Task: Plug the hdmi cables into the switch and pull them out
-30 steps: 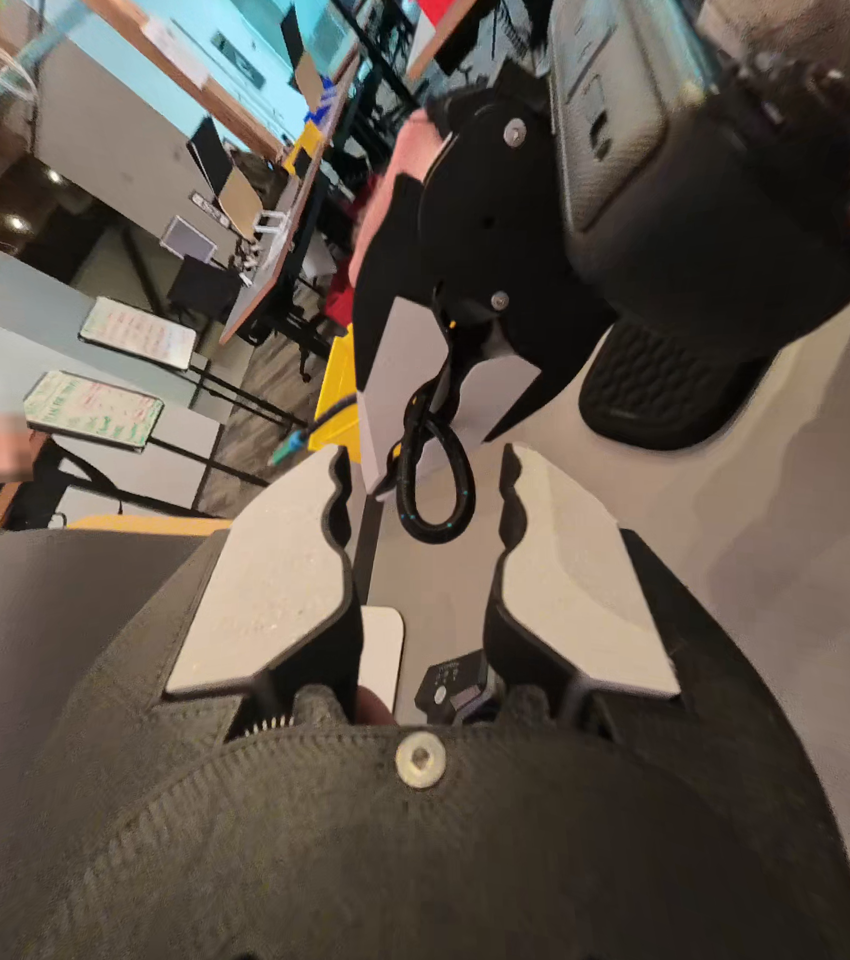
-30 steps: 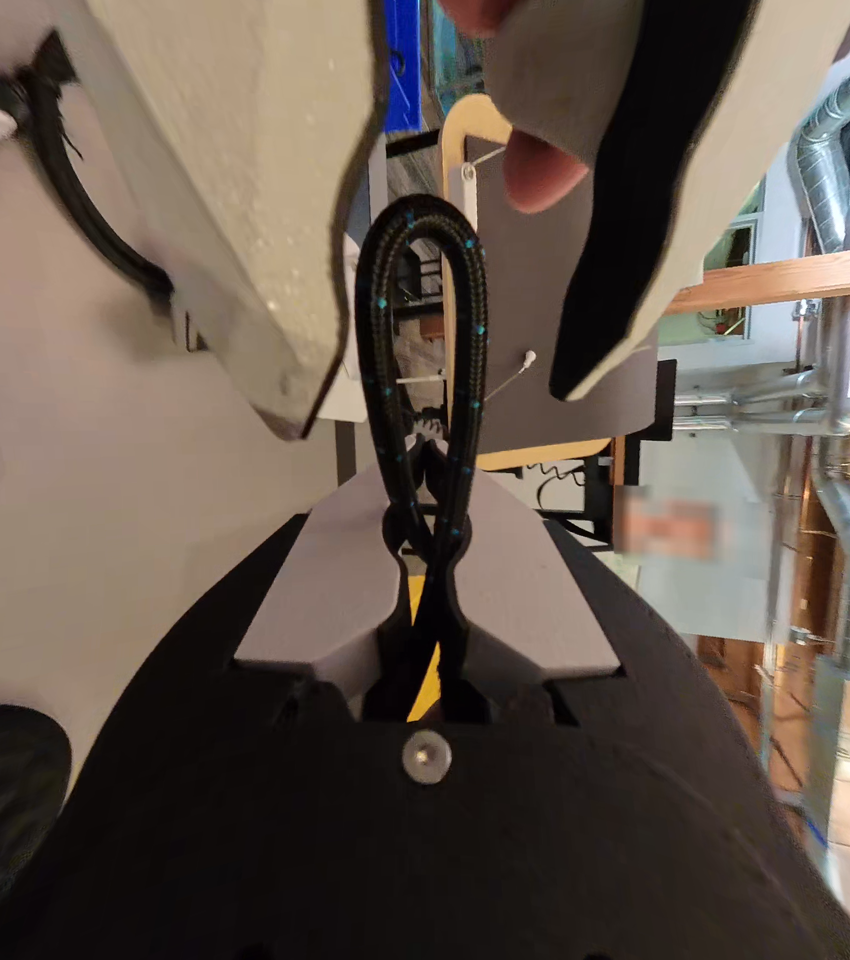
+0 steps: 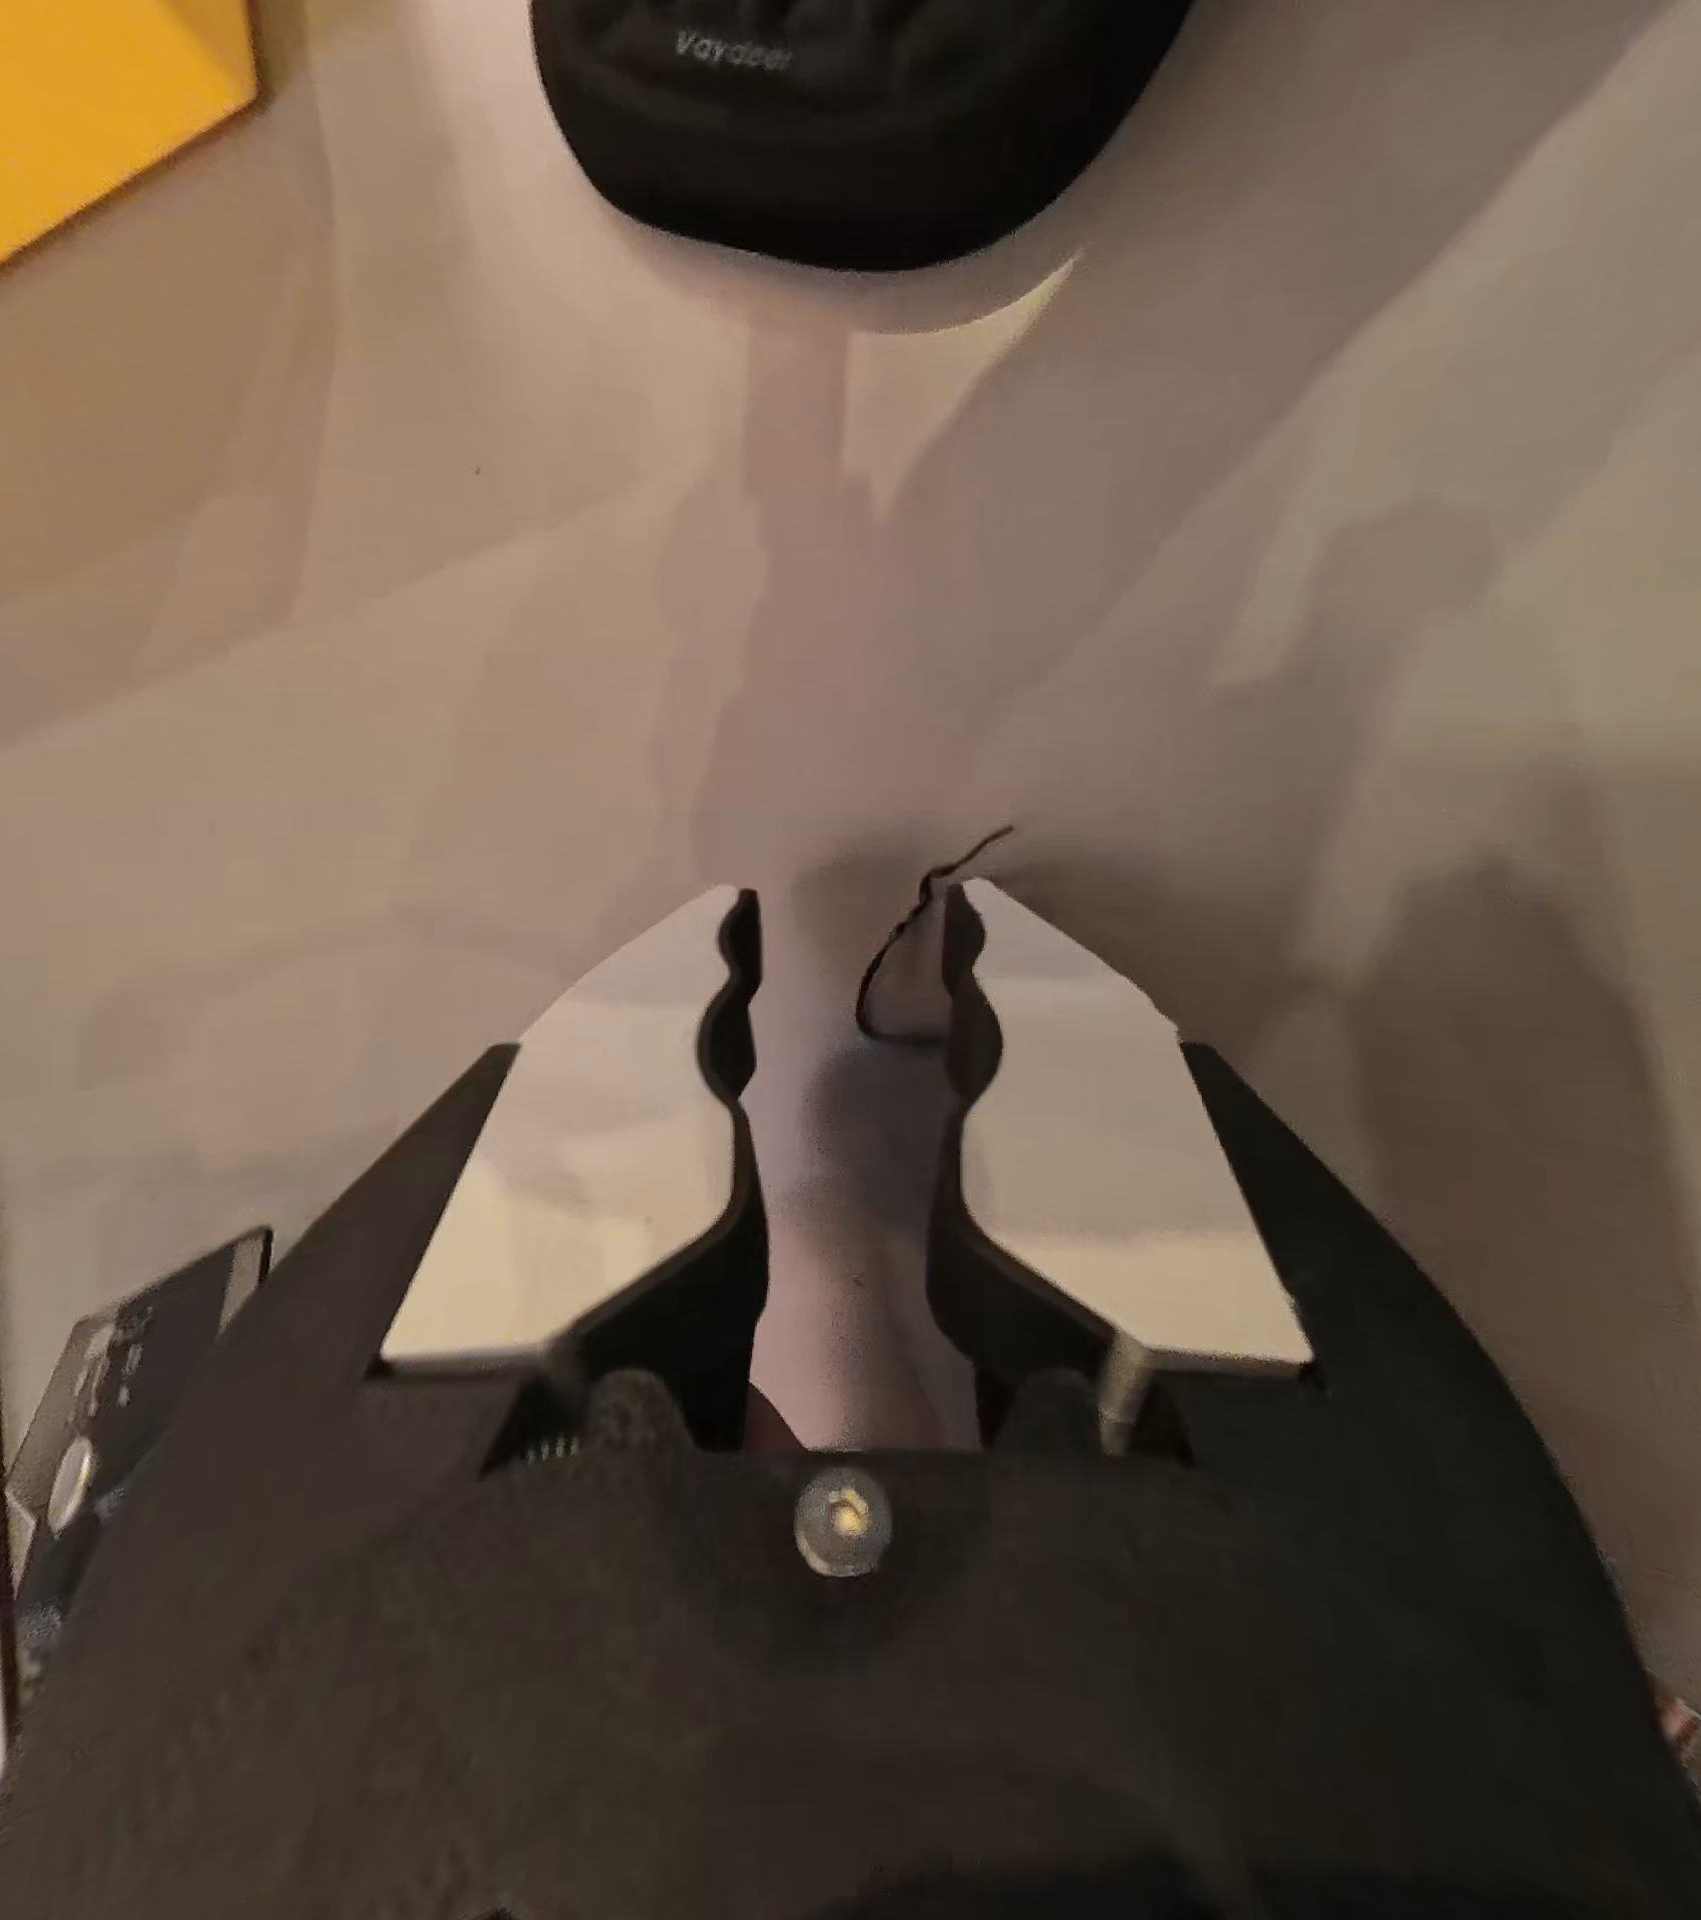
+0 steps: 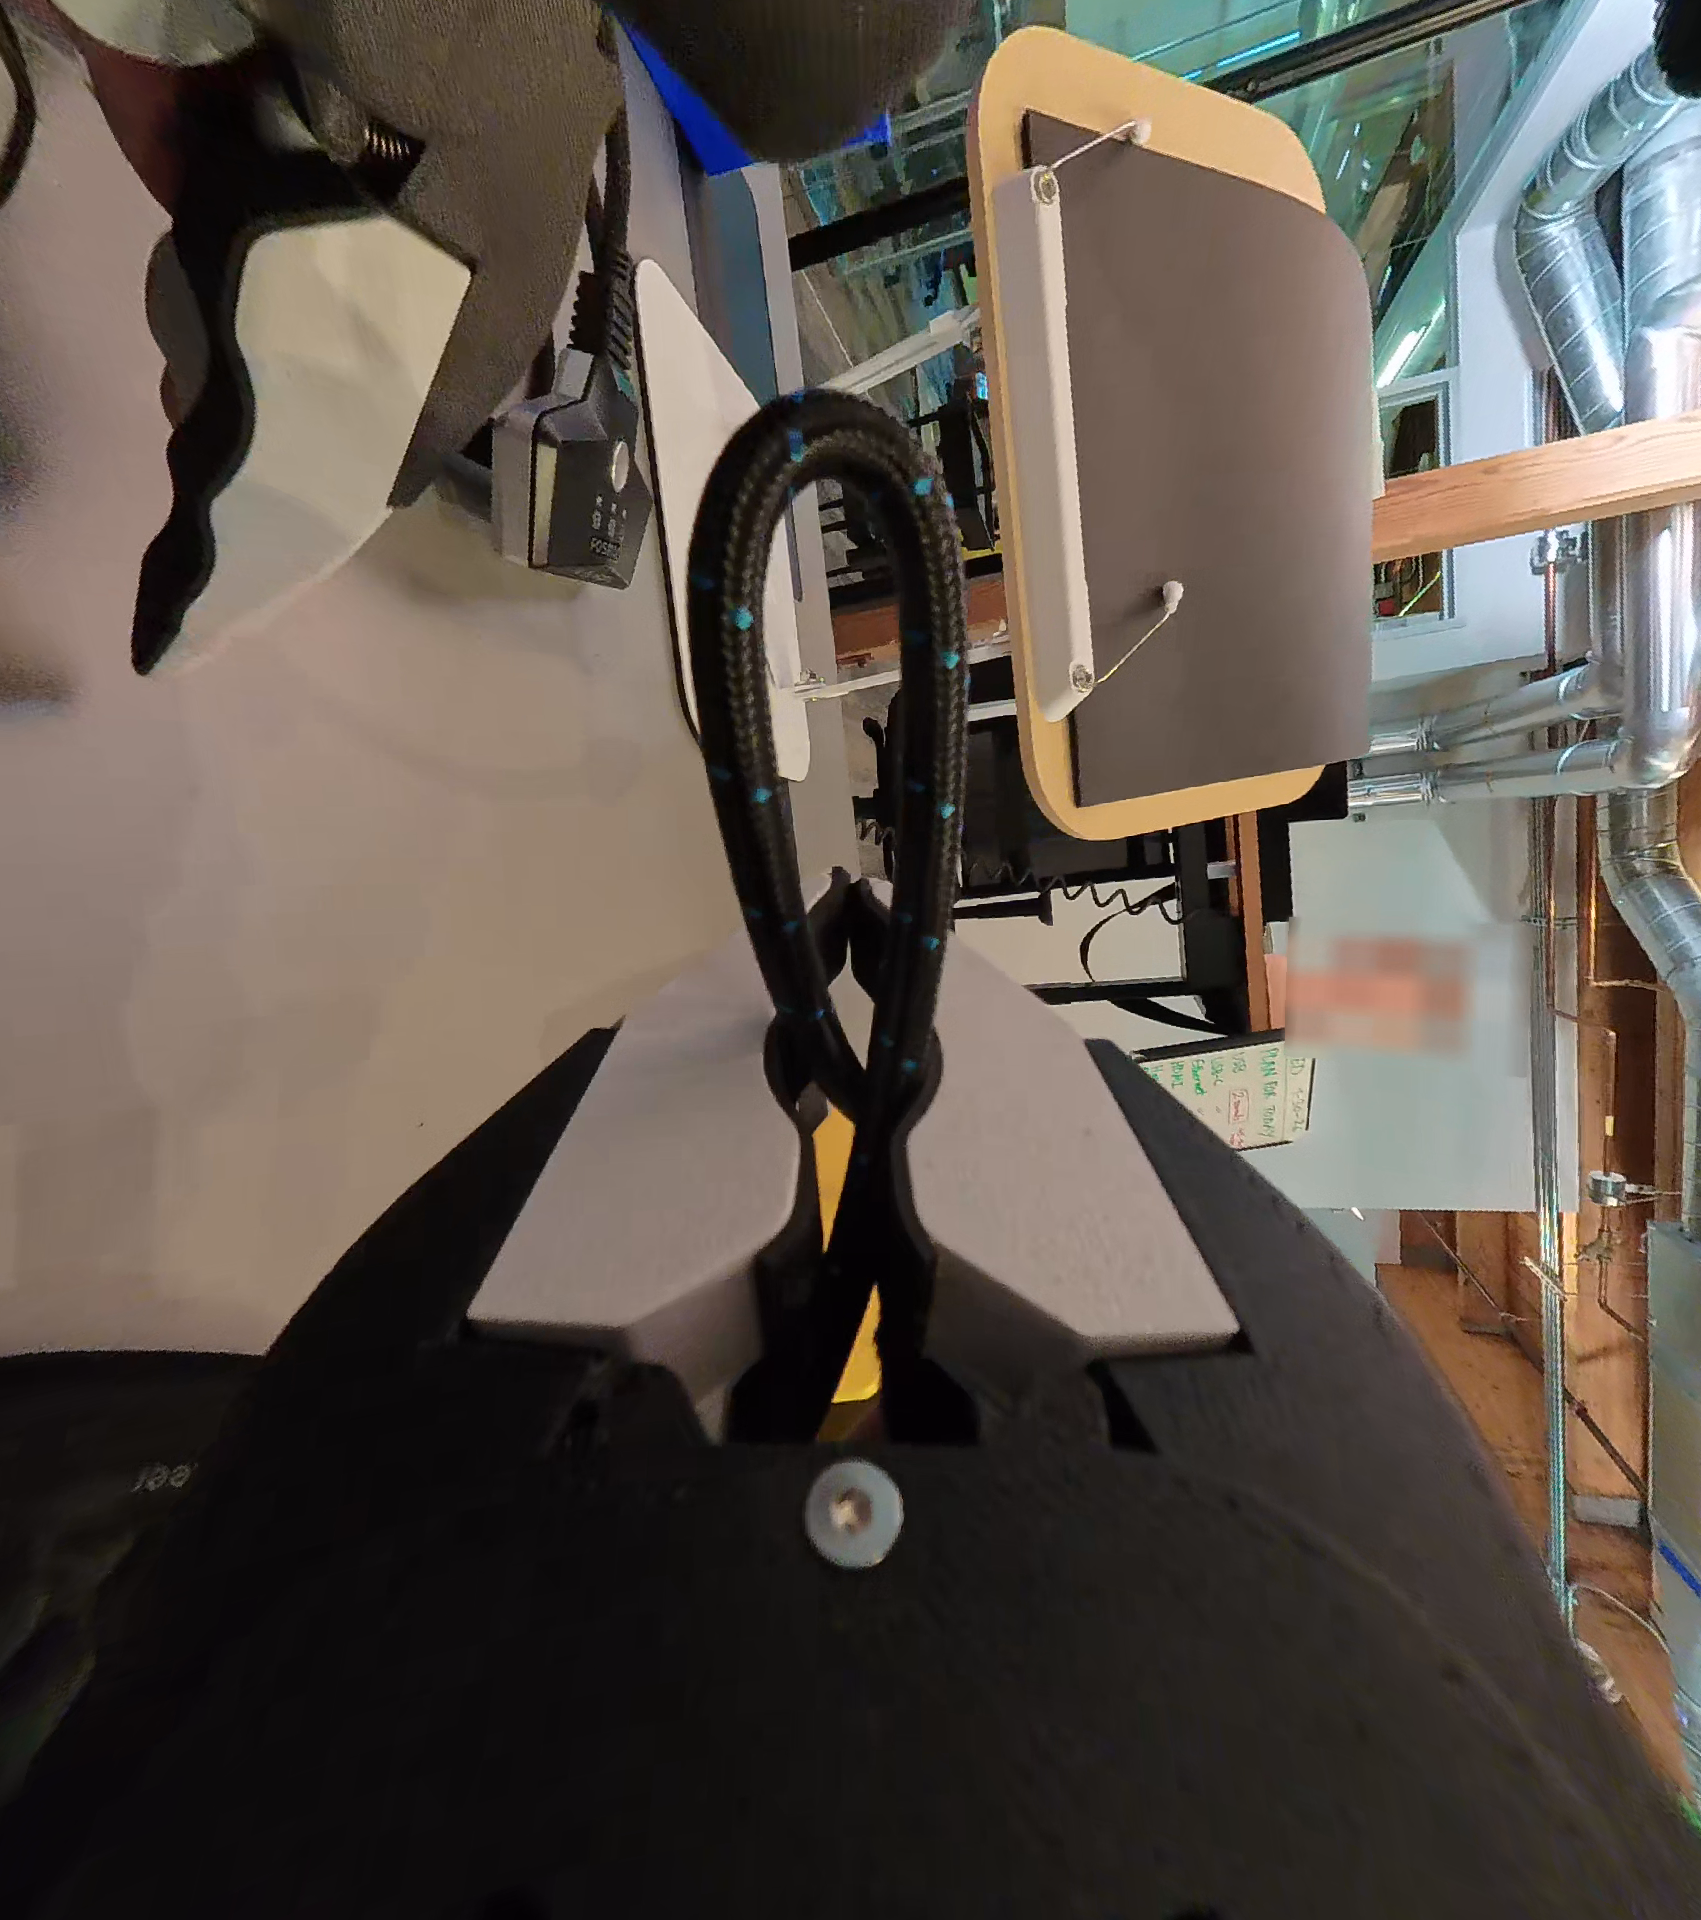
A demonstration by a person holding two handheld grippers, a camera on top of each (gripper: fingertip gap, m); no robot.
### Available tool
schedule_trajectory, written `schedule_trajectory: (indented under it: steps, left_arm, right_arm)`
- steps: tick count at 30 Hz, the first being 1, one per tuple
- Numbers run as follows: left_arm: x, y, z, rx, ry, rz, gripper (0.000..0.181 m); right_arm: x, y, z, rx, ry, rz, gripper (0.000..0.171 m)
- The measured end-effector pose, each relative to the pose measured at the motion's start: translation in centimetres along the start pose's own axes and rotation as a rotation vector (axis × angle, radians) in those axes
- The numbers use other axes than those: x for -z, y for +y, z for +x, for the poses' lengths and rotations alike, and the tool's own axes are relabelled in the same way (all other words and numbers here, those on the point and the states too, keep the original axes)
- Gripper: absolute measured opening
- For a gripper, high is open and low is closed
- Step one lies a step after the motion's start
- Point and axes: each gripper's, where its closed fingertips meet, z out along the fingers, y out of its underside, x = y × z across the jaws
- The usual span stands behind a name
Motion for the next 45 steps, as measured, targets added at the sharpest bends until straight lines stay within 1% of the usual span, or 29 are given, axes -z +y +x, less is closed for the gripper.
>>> schedule_trajectory:
  steps: [4,7,8,10,13,17,20,22,24,25,28,30,31,33,35,38,40,43,45]
  left_arm:
    - [-0.1,-0.2,0.5,-0.021,0.042,0.007,0.025]
    - [-0.1,0.0,0.7,-0.02,0.054,0.004,0.011]
    - [-0.2,0.2,0.7,-0.025,0.052,-0.005,0.002]
    - [-0.3,0.2,0.6,-0.014,0.05,0.0,0.0]
    - [0.1,0.0,-0.1,-0.006,-0.003,0.027,0.0]
    - [2.8,-0.8,-2.0,0.068,-0.104,0.128,0.0]
    - [6.0,-1.7,-3.8,0.1,-0.197,0.217,0.0]
    - [7.5,-2.1,-4.2,0.102,-0.209,0.231,0.0]
    - [7.9,-2.1,-4.4,0.094,-0.213,0.203,0.0]
    - [7.7,-2.1,-4.1,0.084,-0.193,0.178,0.0]
    - [5.5,-1.4,-3.2,0.048,-0.136,0.066,0.017]
    - [3.8,-1.3,-2.6,0.034,-0.095,0.039,0.025]
    - [3.0,-1.3,-2.6,0.027,-0.089,0.033,0.026]
    - [1.6,-1.1,-2.5,0.027,-0.061,0.003,0.026]
    - [0.7,-1.1,-2.6,0.035,-0.045,0.001,0.022]
    - [-0.4,-0.5,-2.3,0.039,0.004,-0.054,0.016]
    - [-0.9,0.0,-2.4,0.033,0.011,-0.083,0.015]
    - [-1.3,-0.1,-2.2,0.036,0.027,-0.086,0.003]
    - [-1.4,-0.2,-1.9,0.036,0.046,-0.079,0.0]
  right_arm:
    - [0.2,0.2,-0.4,-0.016,-0.01,0.009,0.0]
    - [0.2,0.2,-0.7,-0.025,-0.022,0.014,0.0]
    - [0.2,0.1,-0.8,-0.026,-0.024,0.015,0.0]
    - [0.1,0.1,-1.0,-0.026,-0.033,0.014,0.0]
    - [0.1,-0.1,-0.9,-0.029,-0.033,0.014,0.0]
    - [0.2,0.0,-1.0,-0.049,-0.055,0.014,0.0]
    - [0.1,-0.6,-1.5,-0.091,-0.132,0.039,0.0]
    - [0.0,-1.0,-2.0,-0.091,-0.173,0.044,0.0]
    - [-0.3,-1.0,-2.0,-0.098,-0.18,0.045,0.0]
    - [-0.3,-0.9,-1.9,-0.101,-0.175,0.045,0.0]
    - [-0.1,-0.5,-1.8,-0.132,-0.168,0.042,0.0]
    - [0.2,0.1,-1.9,-0.147,-0.163,0.031,0.0]
    - [0.4,0.3,-2.0,-0.157,-0.164,0.028,0.0]
    - [0.6,0.6,-2.3,-0.164,-0.165,0.021,0.0]
    - [0.7,0.7,-2.5,-0.164,-0.168,0.022,0.0]
    - [0.8,0.9,-2.5,-0.17,-0.165,0.027,0.0]
    - [0.7,0.9,-2.4,-0.175,-0.163,0.03,0.0]
    - [0.7,0.9,-2.4,-0.178,-0.161,0.034,0.0]
    - [0.7,0.9,-2.5,-0.176,-0.162,0.034,0.0]
